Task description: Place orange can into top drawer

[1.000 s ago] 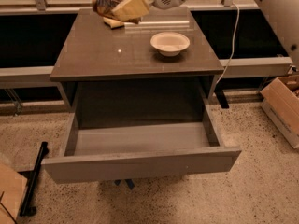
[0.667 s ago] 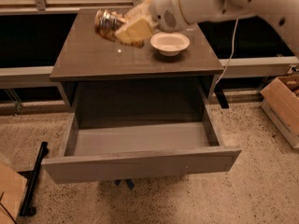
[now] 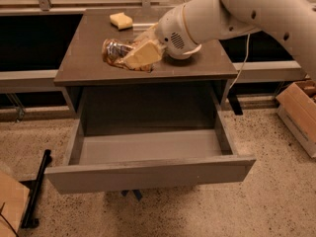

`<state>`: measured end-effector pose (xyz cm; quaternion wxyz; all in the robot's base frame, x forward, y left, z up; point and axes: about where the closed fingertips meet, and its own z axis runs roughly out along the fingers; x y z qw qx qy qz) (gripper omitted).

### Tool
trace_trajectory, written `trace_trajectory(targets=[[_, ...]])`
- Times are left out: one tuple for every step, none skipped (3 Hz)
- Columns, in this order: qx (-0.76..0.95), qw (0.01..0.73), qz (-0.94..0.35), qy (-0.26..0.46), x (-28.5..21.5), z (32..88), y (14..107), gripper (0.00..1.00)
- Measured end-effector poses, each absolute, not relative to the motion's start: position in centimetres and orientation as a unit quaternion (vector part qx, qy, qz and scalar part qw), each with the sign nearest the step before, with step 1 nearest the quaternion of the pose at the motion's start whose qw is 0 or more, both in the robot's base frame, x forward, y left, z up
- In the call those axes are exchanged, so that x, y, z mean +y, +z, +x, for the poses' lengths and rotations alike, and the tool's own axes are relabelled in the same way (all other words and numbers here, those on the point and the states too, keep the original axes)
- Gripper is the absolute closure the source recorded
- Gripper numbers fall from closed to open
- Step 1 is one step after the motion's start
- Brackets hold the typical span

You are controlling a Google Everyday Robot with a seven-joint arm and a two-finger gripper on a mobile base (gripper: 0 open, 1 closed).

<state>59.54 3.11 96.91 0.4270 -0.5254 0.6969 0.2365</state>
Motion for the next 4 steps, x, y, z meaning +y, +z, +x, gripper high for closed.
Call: trace_trajectory(targets=[[0.718, 0.403, -0.514, 0.24, 2.1, 58.0, 95.0, 1.0], [0.736, 0.379, -0.505, 0.244, 1.5, 56.9, 90.6, 1.0], [0.75, 0.362, -0.494, 0.249, 0.9, 56.4, 85.3, 1.0], [0.759, 0.352, -0.479, 0.266, -0.3, 56.4, 78.0, 1.0]])
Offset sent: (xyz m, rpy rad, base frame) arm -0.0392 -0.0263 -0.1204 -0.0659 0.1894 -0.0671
